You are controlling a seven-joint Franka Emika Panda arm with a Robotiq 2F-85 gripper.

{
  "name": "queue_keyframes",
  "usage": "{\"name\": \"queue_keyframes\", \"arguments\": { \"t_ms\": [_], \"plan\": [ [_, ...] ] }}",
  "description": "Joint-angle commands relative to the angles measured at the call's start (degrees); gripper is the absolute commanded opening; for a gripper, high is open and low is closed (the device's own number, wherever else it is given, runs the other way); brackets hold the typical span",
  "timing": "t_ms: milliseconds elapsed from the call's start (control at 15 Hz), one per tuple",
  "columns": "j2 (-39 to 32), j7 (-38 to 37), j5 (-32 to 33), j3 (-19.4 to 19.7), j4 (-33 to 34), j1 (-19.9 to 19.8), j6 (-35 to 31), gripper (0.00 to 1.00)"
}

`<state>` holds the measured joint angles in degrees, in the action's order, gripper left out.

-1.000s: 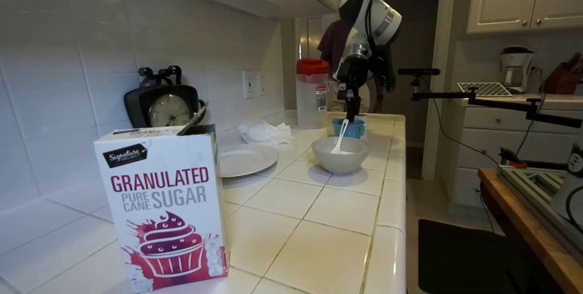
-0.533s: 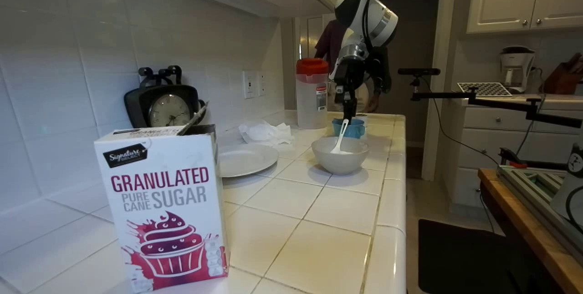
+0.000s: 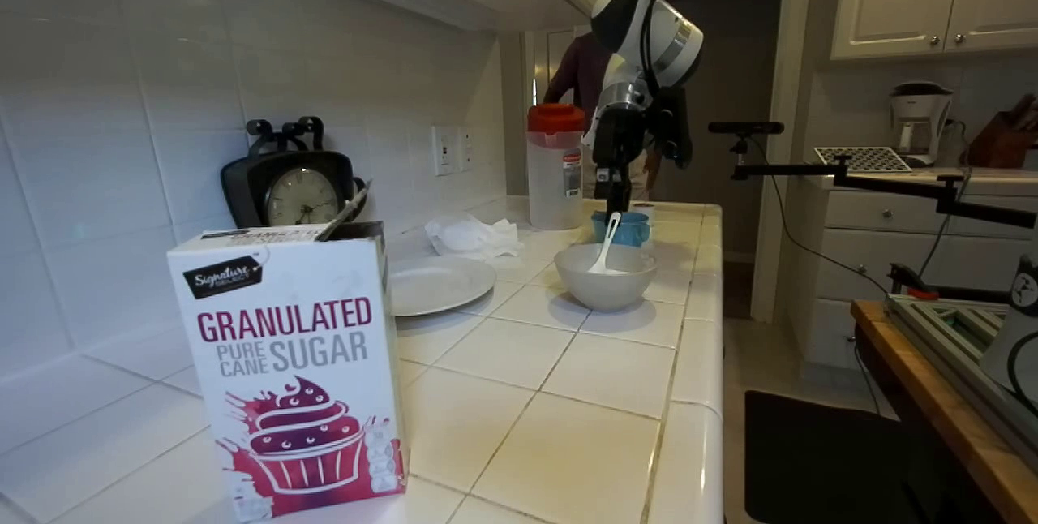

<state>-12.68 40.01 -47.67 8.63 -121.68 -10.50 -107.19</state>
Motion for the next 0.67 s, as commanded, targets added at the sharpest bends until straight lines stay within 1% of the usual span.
{"name": "queue_keyframes", "arguments": {
  "t_ms": [0,67,133,267,333,400,467,600],
  "plan": [
    [-1.53,-0.14,1.07,-0.74,1.88,-0.47,1.11,0.53],
    [-1.62,-0.17,1.05,-0.88,1.86,-0.42,1.08,0.52],
    [-1.71,-0.21,0.96,-1.03,1.77,-0.4,1.12,0.56],
    [-1.6,-0.23,0.87,-1.28,1.35,-0.38,1.01,0.59],
    [-1.51,-0.24,0.82,-1.34,1.15,-0.41,1.0,0.62],
    [-1.39,-0.28,0.78,-1.35,0.96,-0.43,0.96,0.59],
    [-1.24,-0.27,0.68,-1.32,0.72,-0.47,0.92,0.61],
    [-0.97,-0.29,0.58,-1.29,0.35,-0.48,0.8,0.59]
  ]
}}
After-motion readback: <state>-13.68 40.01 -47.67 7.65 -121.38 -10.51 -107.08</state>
